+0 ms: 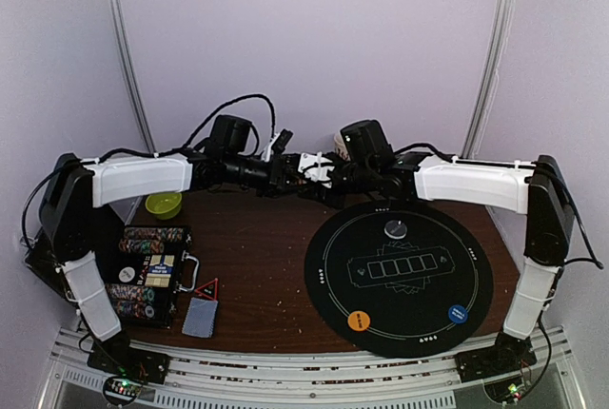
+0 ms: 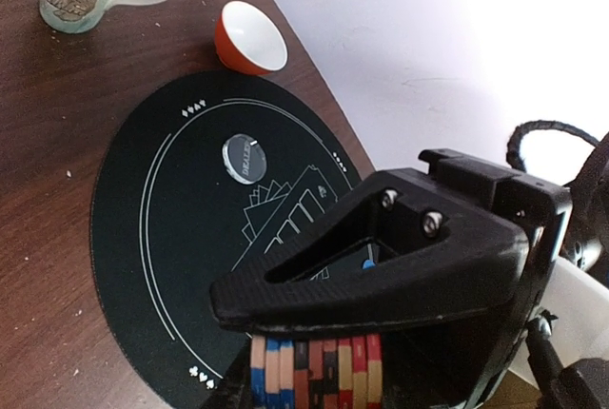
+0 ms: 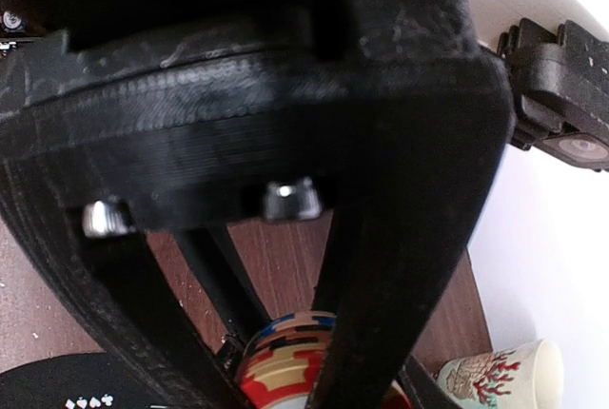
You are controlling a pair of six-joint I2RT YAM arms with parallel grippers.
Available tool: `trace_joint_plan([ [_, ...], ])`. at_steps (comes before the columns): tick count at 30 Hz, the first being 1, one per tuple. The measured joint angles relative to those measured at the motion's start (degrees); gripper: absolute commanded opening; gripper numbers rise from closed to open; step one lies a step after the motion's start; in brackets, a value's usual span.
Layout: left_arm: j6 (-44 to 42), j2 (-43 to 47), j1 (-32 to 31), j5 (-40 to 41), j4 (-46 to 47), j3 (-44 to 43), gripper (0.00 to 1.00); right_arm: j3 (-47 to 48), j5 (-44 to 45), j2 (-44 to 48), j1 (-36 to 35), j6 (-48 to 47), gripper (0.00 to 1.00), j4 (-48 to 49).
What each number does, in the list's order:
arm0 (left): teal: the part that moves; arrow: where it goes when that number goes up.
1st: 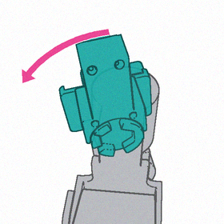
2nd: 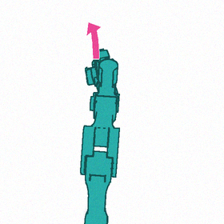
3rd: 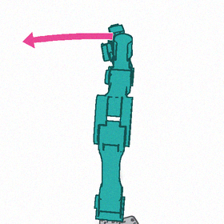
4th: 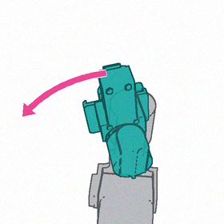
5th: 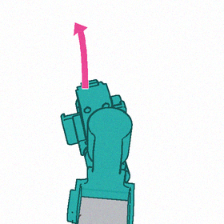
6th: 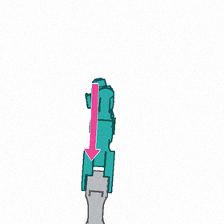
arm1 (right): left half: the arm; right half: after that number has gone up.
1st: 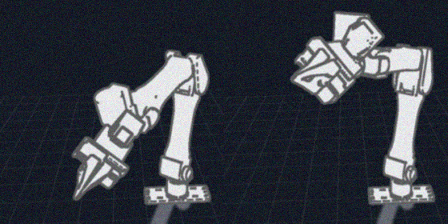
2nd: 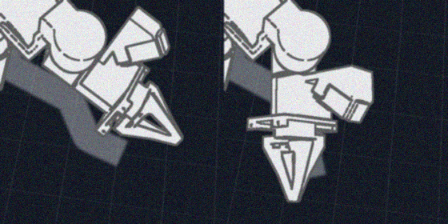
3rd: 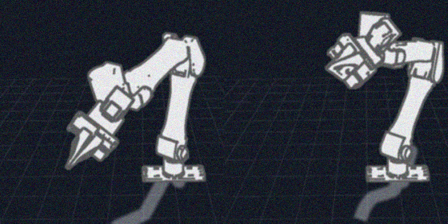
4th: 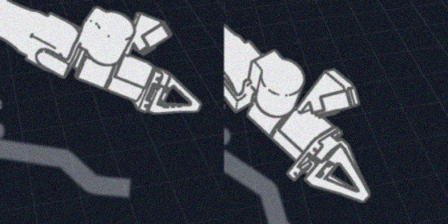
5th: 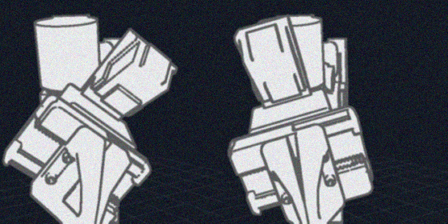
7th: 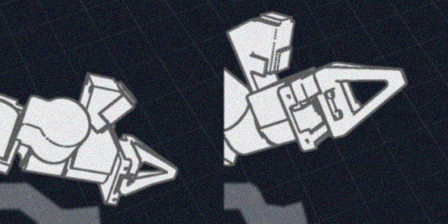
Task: Distribute texas hold em gaming equipment
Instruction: Pass from the left arm to the right
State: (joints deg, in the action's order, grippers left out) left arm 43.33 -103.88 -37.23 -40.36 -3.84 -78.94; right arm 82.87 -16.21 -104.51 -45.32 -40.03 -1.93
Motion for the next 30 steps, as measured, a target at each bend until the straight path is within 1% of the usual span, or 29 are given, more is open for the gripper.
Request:
trace_joint_plan([
  [4, 1.36, -4.7, -0.07, -2.64, 5.03, 0.02, 0.02, -1.66, 2.49, 0.0, 0.48, 3.1, 0.0, -2.71],
  [9, 4.37, -14.43, -1.6, -7.74, 13.31, 0.0, 0.06, -9.27, 6.03, 0.04, 0.85, 8.61, 0.0, -2.78],
  [13, 6.67, -20.79, -2.99, -10.82, 17.55, -1.31, 0.08, -13.94, 8.0, 0.04, 1.11, 12.07, 0.0, -2.89],
  [16, 8.22, -24.33, -3.32, -12.76, 20.41, -3.65, 0.11, -14.58, 9.14, -0.02, 1.6, 13.25, 0.0, -3.85],
  [19, 9.33, -26.03, -3.32, -13.07, 22.16, -4.94, 0.16, -14.45, 9.4, -0.44, 2.25, 13.55, 0.0, -4.11],
  [30, 13.73, -32.24, -3.32, -14.36, 26.97, -6.62, 0.25, -13.64, 7.82, -4.94, 4.02, 14.4, 0.0, -5.01],
])
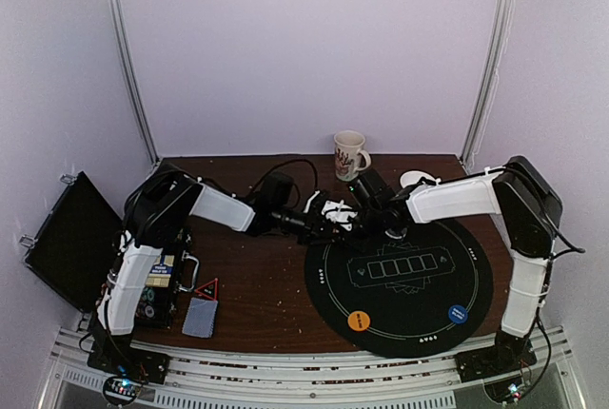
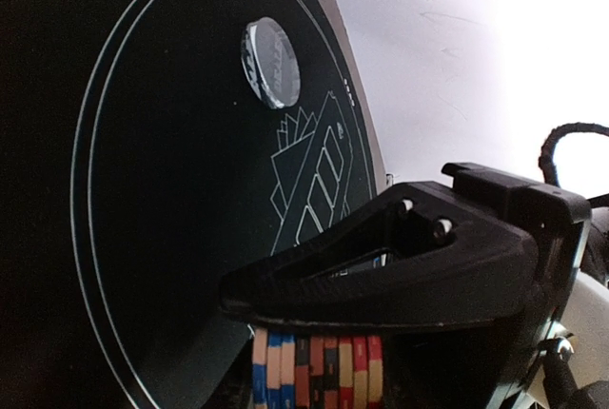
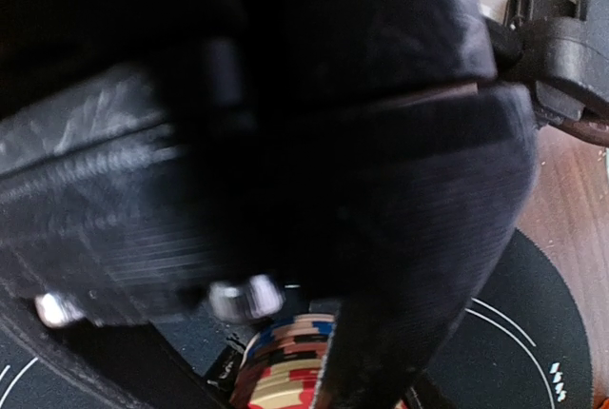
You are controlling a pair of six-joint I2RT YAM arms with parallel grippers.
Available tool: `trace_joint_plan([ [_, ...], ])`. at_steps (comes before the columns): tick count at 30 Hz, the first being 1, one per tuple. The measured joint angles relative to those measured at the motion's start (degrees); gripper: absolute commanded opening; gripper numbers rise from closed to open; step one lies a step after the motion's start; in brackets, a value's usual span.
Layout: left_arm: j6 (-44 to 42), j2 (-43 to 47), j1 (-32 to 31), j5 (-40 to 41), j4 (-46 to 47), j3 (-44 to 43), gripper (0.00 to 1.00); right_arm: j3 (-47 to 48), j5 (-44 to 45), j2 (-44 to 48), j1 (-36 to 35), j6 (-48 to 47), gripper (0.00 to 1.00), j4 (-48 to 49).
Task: Distribute texas hold em gaming equipment
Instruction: Pass from the left arm to the right
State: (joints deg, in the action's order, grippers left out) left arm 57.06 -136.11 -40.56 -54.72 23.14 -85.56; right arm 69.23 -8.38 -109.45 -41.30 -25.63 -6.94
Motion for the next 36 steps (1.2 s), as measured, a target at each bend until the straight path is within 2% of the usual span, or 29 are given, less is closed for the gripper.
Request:
trace_joint_plan([
  [13, 2.1, -1.55, 0.72, 1.86, 1.33, -0.52, 0.4, 3.56, -1.46, -3.39, 1.22, 0.35, 0.0, -1.97],
  [22, 1.97, -2.38, 0.74, 3.96, 1.53, -0.98, 0.58, 4.83, -0.9, -4.11, 1.49, 1.03, 0.0, -4.15],
  [28, 2.08, -2.51, 1.2, 5.46, 1.75, -0.98, 0.64, 5.35, -0.57, -4.22, 1.88, 1.81, 0.0, -6.51],
  [36, 1.99, -2.01, 3.87, 7.19, 2.95, -0.26, 0.67, 5.62, -0.42, -4.22, 2.01, 1.86, 0.0, -8.07],
])
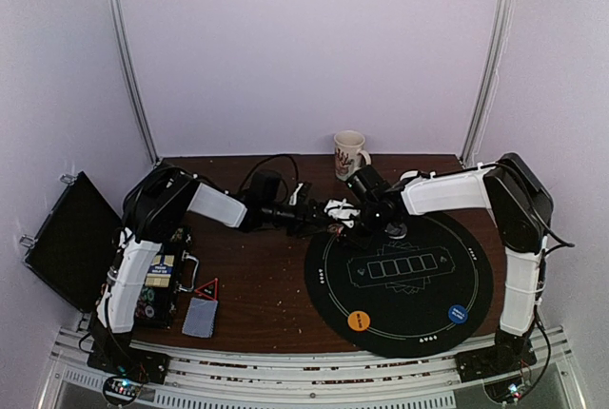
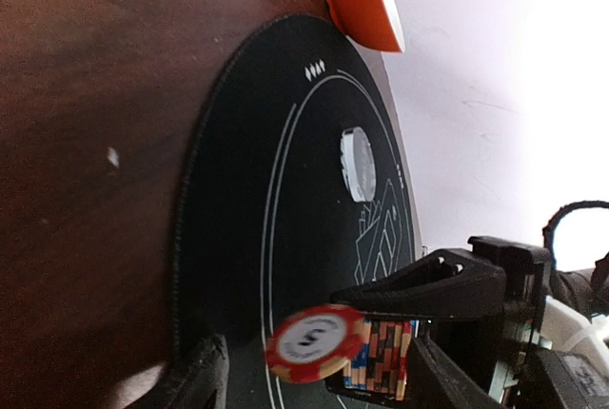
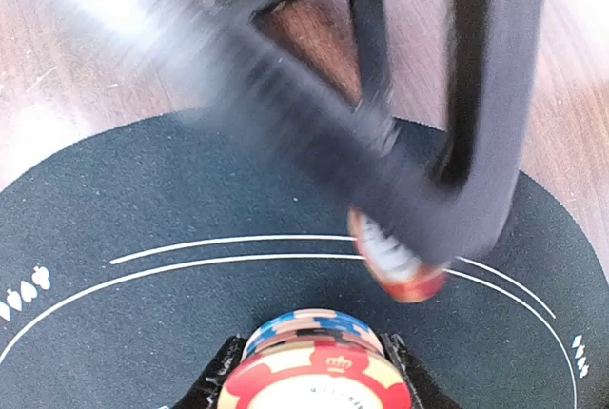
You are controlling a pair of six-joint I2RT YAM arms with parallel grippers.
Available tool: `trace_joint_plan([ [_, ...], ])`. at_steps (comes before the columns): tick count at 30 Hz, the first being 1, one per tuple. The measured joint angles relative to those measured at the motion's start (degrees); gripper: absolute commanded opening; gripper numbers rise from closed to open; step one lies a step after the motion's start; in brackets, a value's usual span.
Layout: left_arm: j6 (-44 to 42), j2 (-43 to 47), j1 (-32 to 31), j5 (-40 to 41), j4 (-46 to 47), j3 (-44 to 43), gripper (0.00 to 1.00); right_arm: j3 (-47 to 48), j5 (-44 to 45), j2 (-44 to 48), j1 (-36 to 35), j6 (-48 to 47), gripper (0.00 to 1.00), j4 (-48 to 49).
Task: Distribute texas hold em gaming equipment
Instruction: Pass from the left arm to the right, then place the poker chips pile in the big blind area.
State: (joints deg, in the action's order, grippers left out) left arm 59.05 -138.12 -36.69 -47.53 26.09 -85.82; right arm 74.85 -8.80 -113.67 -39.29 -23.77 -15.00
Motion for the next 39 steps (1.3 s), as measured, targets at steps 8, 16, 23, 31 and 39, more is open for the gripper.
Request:
trace_joint_plan([
  [8, -1.2, 0.35, 1.4, 1.44, -0.5, 0.09, 0.66, 0.13, -0.52, 0.0, 0.0, -0.02, 0.0, -0.15],
  [16, -12.04, 3.13, 1.57, 8.5, -12.68, -1.84, 0.66, 0.98, -0.7, 0.81, 0.0, 0.9, 0.0, -2.8],
  [23, -25.68, 4.39, 2.27, 22.27, -31.65, -9.64, 0.66, -2.03, -0.57, 9.31, -1.16, 4.35, 0.0, -4.7],
  [31, -29.49, 10.27, 5.68, 28.26, -38.77, -4.35, 0.66, -10.56, 0.52, 18.14, -11.17, 9.03, 0.0, -3.72],
  [39, -32.52, 15.15, 7.02, 32.11, -42.45, -1.31, 0.67, -13.62, 2.51, 16.02, -21.46, 11.91, 0.0, -1.49],
])
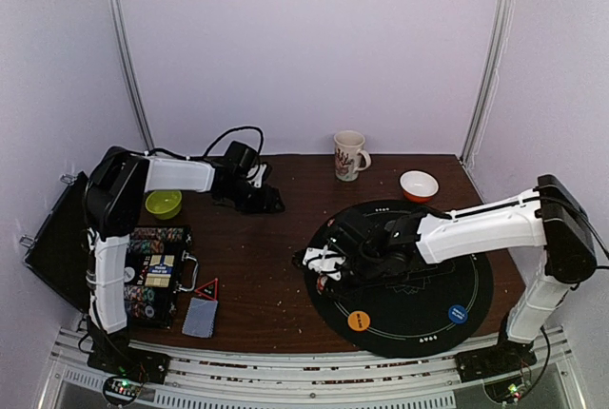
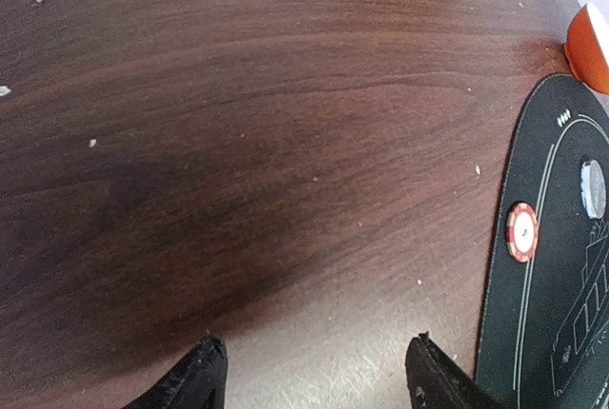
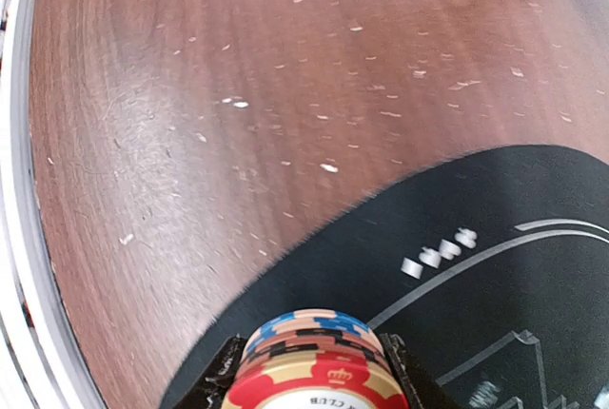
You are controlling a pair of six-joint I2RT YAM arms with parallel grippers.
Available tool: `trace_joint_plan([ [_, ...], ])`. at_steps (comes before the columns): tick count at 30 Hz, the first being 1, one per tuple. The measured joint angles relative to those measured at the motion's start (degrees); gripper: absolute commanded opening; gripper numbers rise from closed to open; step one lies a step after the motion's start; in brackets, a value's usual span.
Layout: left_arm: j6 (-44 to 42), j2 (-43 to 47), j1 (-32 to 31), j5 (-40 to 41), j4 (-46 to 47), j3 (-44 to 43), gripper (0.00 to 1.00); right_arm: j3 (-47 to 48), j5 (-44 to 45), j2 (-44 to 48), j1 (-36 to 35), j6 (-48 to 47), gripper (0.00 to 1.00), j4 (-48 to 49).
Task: Distribute texas hold em gaming equipment
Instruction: Place the poker chips pile in the big blind area.
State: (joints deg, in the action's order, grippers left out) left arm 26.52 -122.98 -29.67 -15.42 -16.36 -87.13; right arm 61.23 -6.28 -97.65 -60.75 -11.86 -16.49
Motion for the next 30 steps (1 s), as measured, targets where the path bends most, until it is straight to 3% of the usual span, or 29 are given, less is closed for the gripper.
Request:
trace_joint_plan([
  [12, -2.62, 4.48, 0.0, 2.69, -1.75, 2.08, 0.67, 0.0, 2.32, -7.19, -1.22, -0.04, 0.01, 3.89],
  [15, -2.84, 4.63, 0.02, 3.04, -1.79, 2.45, 0.68, 0.0, 2.86, -7.58, -1.22, -0.22, 0.08, 4.87],
  [19, -3.08, 4.72, 0.04, 3.43, -1.9, 2.49, 0.68, 0.02, 3.04, -7.69, -1.2, -0.28, 0.26, 5.11],
  [30, -3.54, 6.03, 1.18, 4.33, -2.49, 2.49, 0.68, 2.32, 1.36, -9.16, 0.2, -0.09, 0.34, 2.58],
])
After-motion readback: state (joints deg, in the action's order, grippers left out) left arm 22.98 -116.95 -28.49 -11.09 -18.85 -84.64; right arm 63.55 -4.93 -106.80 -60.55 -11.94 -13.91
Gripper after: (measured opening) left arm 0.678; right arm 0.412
